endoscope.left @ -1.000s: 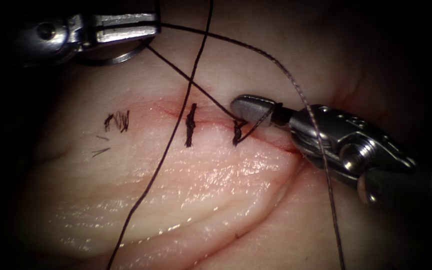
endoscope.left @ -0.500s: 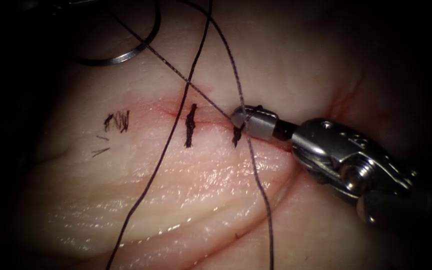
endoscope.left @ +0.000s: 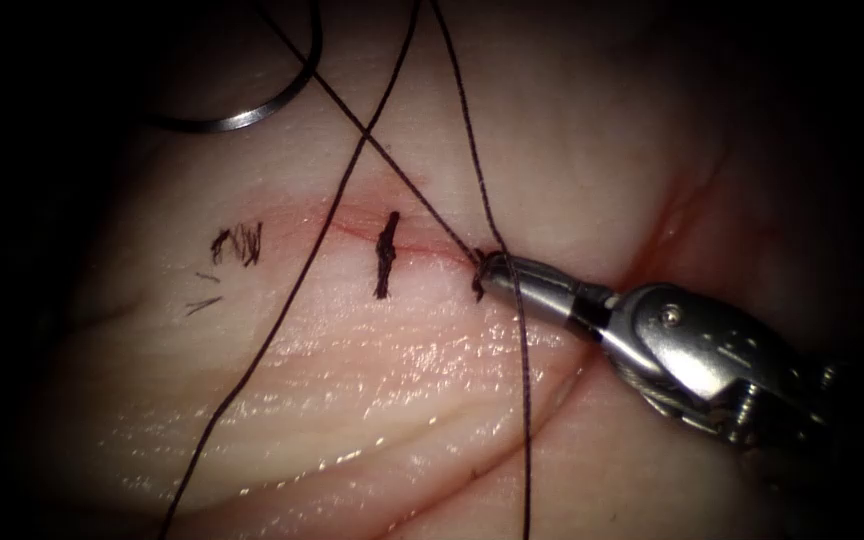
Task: Wound Closure
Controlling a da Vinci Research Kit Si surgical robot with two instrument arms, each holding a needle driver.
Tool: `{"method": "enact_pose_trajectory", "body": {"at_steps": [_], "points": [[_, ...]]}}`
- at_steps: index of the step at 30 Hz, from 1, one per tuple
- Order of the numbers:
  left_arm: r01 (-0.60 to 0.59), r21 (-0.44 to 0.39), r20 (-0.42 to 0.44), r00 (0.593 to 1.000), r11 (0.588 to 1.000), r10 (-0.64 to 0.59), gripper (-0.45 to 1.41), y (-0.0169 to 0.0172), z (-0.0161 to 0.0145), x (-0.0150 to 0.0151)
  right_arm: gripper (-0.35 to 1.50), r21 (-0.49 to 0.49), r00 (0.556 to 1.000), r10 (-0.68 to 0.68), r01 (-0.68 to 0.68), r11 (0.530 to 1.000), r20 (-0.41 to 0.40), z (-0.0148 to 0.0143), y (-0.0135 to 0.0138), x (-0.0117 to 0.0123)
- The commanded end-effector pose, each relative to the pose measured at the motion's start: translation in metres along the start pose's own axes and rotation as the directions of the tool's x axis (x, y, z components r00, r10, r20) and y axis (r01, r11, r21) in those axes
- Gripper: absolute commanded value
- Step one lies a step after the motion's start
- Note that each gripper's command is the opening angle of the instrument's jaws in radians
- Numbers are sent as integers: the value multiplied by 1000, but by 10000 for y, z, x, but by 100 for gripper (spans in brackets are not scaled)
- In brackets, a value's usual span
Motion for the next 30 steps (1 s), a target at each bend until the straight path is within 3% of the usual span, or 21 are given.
{"method": "enact_pose_trajectory", "body": {"at_steps": [1, 19, 30], "points": [[-4, 6, -4, 1000, 1000, 4, -45, -7, 7, 4, -35, 7, 1000, -28, 28, 1000, -14, 8, -4, -8], [-52, 109, -54, 997, 993, 58, -45, -95, 28, 74, -35, 14, 963, -266, 267, 964, -35, 8, -37, -17], [-78, 167, -69, 993, 983, 91, -45, -130, 36, 79, -35, 51, 850, -522, 519, 853, 70, -3, -51, -30]]}}
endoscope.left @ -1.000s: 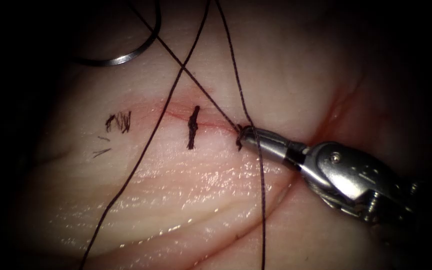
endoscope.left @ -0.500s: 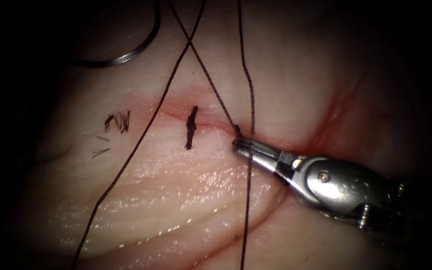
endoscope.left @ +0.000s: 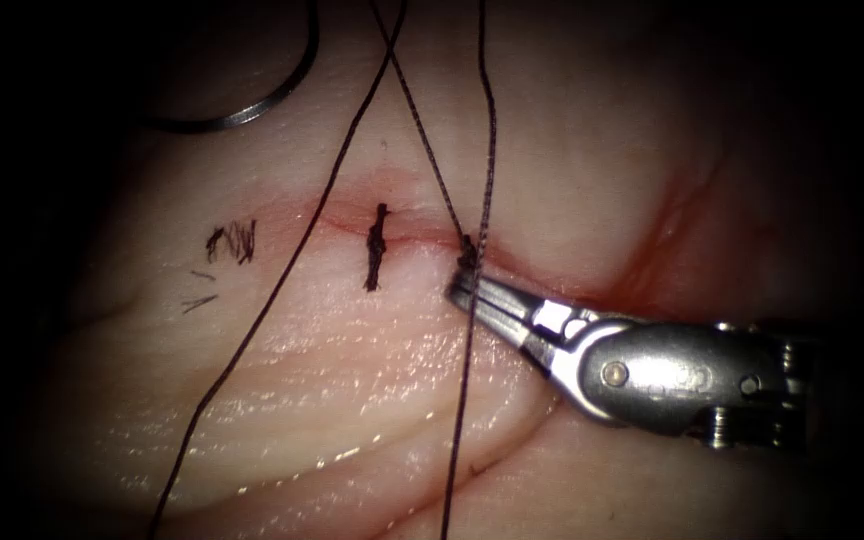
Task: Wound Closure
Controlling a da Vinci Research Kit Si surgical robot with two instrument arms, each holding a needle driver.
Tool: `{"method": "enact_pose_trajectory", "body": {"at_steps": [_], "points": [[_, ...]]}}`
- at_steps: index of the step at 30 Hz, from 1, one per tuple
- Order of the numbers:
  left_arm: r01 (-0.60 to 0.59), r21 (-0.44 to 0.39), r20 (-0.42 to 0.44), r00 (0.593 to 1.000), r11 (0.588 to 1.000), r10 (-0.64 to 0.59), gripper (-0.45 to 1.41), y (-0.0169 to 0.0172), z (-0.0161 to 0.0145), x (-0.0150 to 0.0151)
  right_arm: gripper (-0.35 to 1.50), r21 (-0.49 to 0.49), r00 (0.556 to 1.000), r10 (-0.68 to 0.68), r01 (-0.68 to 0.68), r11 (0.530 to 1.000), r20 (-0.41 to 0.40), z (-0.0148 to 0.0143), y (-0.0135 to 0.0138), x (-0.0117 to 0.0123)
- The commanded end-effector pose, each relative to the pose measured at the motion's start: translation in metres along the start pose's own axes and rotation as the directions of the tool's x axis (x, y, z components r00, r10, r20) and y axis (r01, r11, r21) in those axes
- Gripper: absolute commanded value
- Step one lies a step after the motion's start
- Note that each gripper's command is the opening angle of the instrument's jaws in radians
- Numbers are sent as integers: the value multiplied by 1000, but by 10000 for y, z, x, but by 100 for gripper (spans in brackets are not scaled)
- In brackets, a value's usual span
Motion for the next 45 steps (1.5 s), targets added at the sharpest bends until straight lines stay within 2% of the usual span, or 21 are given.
{"method": "enact_pose_trajectory", "body": {"at_steps": [1, 8, 16, 19, 21, 22, 24, 25, 27, 33, 37, 43, 45], "points": [[-6, 6, -3, 1000, 1000, 6, -45, -5, 8, 0, -35, 6, 1000, -12, 12, 1000, 5, 5, -2, -3], [-11, 18, -3, 1000, 1000, 11, -45, -5, 8, -1, -35, 7, 1000, -22, 22, 1000, 19, 4, -4, -6], [0, 29, -22, 1000, 1000, 1, -45, 9, 4, 8, -35, 10, 1000, -13, 13, 1000, -12, 5, 0, 9], [6, 18, -47, 999, 1000, -5, -45, 21, 2, 16, -35, -20, 992, 118, -119, 993, -42, 4, 3, 17], [9, 2, -68, 998, 1000, -9, -45, 30, 0, 23, 7, -25, 981, 188, -190, 981, -53, 3, 6, 22], [12, -8, -86, 996, 1000, -13, -45, 37, -2, 28, 29, -25, 968, 244, -246, 969, -58, 3, 7, 25], [18, -18, -107, 994, 1000, -19, -45, 48, -5, 36, 61, -19, 939, 340, -341, 940, -62, 2, 10, 28], [20, -30, -123, 992, 999, -24, -45, 56, -7, 42, 84, -19, 922, 381, -383, 923, -68, 0, 12, 29], [26, -46, -142, 989, 999, -33, -45, 67, -10, 53, 93, -13, 879, 470, -473, 881, -77, -1, 15, 30], [58, -96, -194, 978, 994, -76, -45, 100, -22, 97, 100, -11, 797, 600, -602, 798, -69, -5, 25, 32], [86, -118, -218, 970, 989, -110, -45, 116, -28, 133, 93, -42, 768, 639, -641, 767, -51, -2, 38, 33], [98, -129, -240, 962, 987, -127, -45, 141, -31, 179, 73, -51, 719, 695, -694, 718, -1, 6, 64, 35], [93, -131, -252, 960, 987, -123, -45, 149, -31, 192, 73, -57, 712, 702, -700, 712, 23, 12, 71, 33]]}}
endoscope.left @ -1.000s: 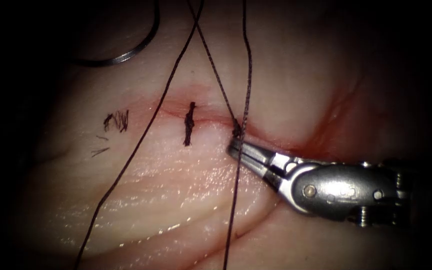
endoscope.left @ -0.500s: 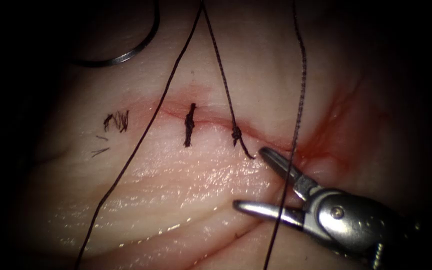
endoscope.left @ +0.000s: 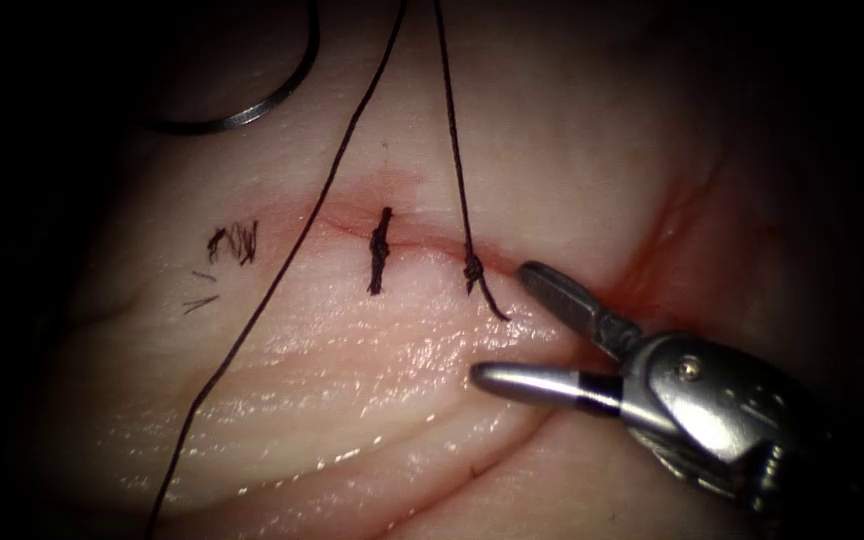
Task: Wound Closure
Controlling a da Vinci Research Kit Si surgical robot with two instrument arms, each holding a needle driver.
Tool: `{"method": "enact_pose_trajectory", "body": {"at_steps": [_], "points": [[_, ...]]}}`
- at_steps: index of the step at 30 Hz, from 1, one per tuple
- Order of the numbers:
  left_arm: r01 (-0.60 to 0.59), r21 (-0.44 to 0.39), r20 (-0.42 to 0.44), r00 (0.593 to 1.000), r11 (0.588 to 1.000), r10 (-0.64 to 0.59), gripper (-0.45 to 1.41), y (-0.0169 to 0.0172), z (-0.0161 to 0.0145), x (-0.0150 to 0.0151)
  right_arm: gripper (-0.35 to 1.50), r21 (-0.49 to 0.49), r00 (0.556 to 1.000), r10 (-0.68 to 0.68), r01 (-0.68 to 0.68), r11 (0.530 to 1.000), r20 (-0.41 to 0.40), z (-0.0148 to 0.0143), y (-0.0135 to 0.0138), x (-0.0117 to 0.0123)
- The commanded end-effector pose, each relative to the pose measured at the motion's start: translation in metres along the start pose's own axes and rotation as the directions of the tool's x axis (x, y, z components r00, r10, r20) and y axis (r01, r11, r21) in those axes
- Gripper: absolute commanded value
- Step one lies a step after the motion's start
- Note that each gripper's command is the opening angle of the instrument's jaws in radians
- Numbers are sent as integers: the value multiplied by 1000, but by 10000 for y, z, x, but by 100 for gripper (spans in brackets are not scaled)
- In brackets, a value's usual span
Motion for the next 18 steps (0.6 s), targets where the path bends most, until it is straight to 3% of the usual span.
{"method": "enact_pose_trajectory", "body": {"at_steps": [1, 12, 15, 18], "points": [[-3, 0, -8, 1000, 1000, 3, -45, 0, 9, 2, 73, -3, 1000, 3, -3, 1000, 10, 16, 6, 2], [-10, -29, -35, 999, 1000, 9, -45, 24, 27, 38, 94, -42, 999, 21, -19, 999, 42, 50, 27, -1], [-11, -38, -41, 999, 999, 9, -45, 27, 30, 38, 83, -33, 999, 20, -19, 999, 44, 56, 30, -1], [-13, -46, -45, 999, 999, 11, -45, 30, 30, 38, 86, -40, 999, 28, -26, 999, 46, 63, 35, 0]]}}
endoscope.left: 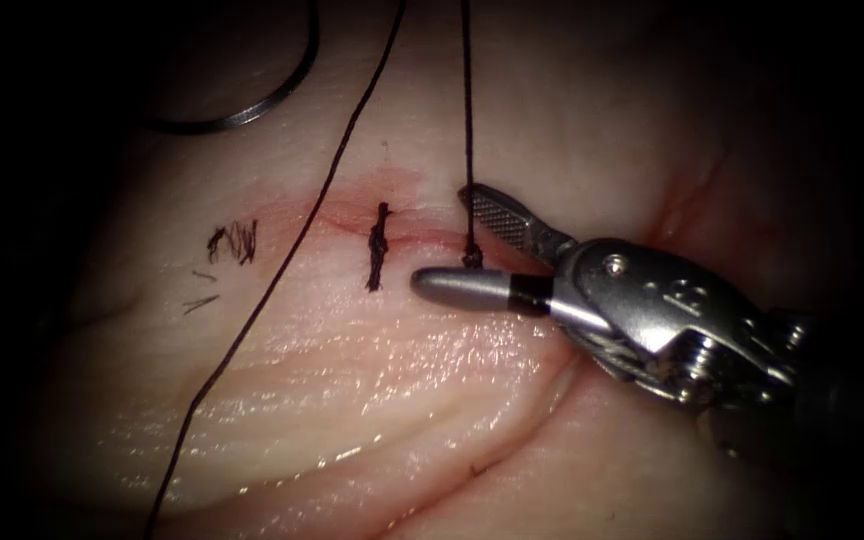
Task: Wound Closure
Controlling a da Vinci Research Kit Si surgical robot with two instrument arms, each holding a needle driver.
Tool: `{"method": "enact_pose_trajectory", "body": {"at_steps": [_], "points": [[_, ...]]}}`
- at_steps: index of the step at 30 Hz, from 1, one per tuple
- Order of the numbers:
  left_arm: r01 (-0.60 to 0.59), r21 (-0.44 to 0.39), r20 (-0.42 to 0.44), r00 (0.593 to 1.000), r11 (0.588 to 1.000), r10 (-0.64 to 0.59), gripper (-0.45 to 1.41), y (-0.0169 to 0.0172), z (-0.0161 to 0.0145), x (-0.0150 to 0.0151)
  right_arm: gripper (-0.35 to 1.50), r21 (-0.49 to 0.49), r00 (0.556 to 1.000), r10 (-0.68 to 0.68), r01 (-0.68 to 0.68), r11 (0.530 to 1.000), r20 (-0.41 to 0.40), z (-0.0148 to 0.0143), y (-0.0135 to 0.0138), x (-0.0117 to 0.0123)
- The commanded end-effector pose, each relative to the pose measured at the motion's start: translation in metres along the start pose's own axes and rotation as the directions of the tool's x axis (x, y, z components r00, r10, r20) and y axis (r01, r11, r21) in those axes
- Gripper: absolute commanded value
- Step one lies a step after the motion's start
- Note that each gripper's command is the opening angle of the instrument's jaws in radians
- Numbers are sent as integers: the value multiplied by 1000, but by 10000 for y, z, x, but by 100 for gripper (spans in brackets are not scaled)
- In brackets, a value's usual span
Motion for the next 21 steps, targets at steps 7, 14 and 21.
{"method": "enact_pose_trajectory", "body": {"at_steps": [7, 14, 21], "points": [[-3, -5, -7, 1000, 1000, 3, -45, 1, 9, 1, 103, 2, 1000, -28, 28, 1000, -13, 28, 2, 3], [-8, -11, -10, 1000, 1000, 8, -45, 7, 11, 6, 93, 8, 999, -34, 34, 999, -18, 42, 2, 5], [-7, -15, -13, 1000, 1000, 7, -45, 9, 13, 8, 76, 14, 999, -43, 43, 999, -21, 46, 3, 3]]}}
